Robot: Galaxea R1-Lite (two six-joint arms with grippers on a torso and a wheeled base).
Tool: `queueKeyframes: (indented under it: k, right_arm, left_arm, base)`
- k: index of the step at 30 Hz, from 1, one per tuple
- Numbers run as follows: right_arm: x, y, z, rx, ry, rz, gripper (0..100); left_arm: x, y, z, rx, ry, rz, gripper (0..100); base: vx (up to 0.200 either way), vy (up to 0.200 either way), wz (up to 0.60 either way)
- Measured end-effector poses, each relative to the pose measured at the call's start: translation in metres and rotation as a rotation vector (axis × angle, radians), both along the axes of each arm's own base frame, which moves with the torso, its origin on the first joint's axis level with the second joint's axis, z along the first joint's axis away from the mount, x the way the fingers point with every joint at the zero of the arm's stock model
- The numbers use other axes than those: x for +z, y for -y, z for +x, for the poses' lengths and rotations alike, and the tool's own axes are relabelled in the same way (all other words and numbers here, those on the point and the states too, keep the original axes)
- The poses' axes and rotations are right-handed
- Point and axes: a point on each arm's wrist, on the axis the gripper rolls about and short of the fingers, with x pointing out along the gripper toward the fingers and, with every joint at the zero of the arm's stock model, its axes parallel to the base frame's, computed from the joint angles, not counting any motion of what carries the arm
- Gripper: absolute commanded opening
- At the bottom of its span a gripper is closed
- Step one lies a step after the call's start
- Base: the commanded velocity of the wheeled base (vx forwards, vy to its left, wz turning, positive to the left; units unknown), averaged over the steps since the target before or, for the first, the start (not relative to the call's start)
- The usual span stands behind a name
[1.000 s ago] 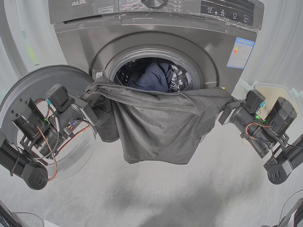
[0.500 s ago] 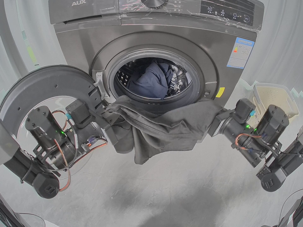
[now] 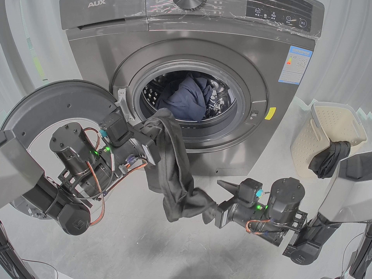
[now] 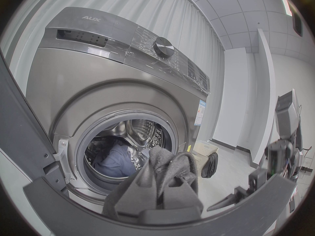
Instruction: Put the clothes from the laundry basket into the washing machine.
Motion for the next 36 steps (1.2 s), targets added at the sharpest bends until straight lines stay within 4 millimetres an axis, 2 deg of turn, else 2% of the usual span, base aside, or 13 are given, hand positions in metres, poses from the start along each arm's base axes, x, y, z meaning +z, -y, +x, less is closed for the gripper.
queueKeyframes:
  k: [5,13,18,25,36]
  right_arm:
    - [-0.031,-0.001,-0.01,0.026,-0.091,-0.091,100]
    - [-0.052,-0.003,-0.003,0.012,-0.131,-0.125,100]
    - [-0.052,-0.01,0.008,-0.001,-0.112,-0.106,100]
    - [-0.044,-0.026,0.039,-0.034,-0.031,-0.039,100]
    - [-0.044,-0.048,0.082,-0.06,0.059,0.025,100]
  left_arm:
    - [0.005,0.0,-0.001,-0.003,0.015,-0.009,0]
    - [0.009,0.003,-0.004,-0.018,0.026,-0.017,0]
    - [0.01,0.006,-0.008,-0.035,0.029,-0.018,0]
    - [0.013,0.01,-0.016,-0.063,0.036,-0.021,0]
    - [0.021,0.012,-0.025,-0.089,0.056,-0.035,0]
  base:
    - [0.0,0.0,0.0]
    - [0.0,0.0,0.0]
    - [0.0,0.0,0.0]
    - [0.0,0.0,0.0]
    - [0.0,0.0,0.0]
